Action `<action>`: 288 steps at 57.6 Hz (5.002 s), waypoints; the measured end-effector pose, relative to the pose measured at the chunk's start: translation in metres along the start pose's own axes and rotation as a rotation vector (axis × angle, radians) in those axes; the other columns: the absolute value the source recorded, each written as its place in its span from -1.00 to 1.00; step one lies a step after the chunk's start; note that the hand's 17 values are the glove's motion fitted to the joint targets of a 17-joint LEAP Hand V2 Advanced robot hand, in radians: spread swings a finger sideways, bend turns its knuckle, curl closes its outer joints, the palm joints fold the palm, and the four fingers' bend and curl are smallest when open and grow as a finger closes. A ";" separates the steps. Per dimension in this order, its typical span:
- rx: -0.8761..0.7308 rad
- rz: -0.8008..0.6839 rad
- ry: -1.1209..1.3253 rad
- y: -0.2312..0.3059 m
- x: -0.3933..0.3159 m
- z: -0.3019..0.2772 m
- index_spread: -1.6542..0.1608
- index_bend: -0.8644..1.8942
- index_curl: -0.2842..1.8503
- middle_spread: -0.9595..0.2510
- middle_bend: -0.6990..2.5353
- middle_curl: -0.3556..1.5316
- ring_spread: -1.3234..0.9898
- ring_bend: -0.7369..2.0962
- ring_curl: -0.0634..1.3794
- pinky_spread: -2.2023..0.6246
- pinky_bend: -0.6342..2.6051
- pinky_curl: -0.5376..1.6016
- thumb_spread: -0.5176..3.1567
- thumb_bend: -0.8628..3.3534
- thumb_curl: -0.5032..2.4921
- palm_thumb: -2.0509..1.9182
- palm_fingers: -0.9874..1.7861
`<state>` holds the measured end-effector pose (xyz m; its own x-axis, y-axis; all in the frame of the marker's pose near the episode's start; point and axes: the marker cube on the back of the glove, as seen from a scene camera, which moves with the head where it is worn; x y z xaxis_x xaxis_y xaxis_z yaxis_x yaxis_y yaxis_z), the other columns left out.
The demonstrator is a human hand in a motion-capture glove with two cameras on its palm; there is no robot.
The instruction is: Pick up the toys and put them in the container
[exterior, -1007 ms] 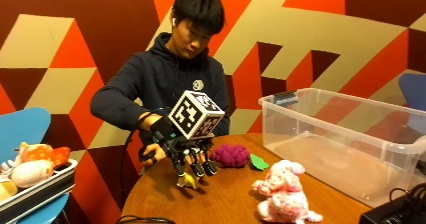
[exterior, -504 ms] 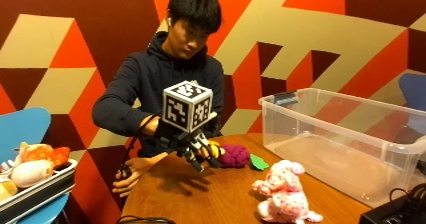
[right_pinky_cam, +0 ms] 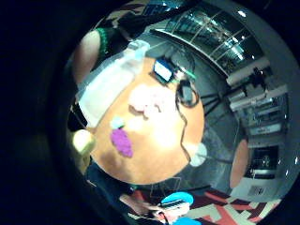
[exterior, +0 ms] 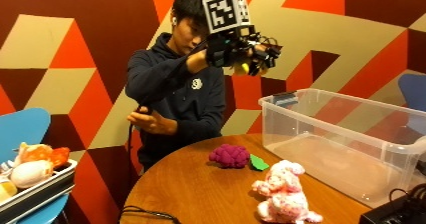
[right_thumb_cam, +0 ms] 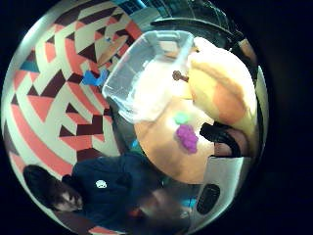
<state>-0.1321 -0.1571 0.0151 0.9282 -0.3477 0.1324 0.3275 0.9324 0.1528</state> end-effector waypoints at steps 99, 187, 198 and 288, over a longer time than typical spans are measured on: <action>-0.241 0.260 -0.080 0.075 0.020 0.238 0.62 -0.22 -0.65 0.39 -0.11 -0.06 -0.10 0.38 -0.24 0.30 0.06 -0.12 -0.08 -0.49 -0.31 0.36 0.45; -0.392 0.267 -0.038 -0.028 0.084 0.116 0.53 -0.26 -0.39 0.55 -0.47 -0.12 0.12 -0.25 -0.58 0.58 -0.10 -0.18 -0.06 -0.59 -0.36 0.10 -0.41; -0.458 0.338 -0.052 -0.040 0.131 0.170 0.51 -0.27 -0.41 0.57 -0.50 -0.21 0.14 -0.35 -0.61 0.59 -0.10 -0.18 -0.05 -0.59 -0.38 0.14 -0.43; -0.178 0.170 -0.235 -0.127 -0.060 0.049 0.52 0.21 0.28 0.14 -0.08 0.38 -0.22 0.40 0.17 0.33 0.28 0.13 -0.45 -0.53 0.00 0.36 -0.39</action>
<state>-0.2380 -0.2593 0.0353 0.9128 -0.1793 0.3669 0.2161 0.9744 -0.0616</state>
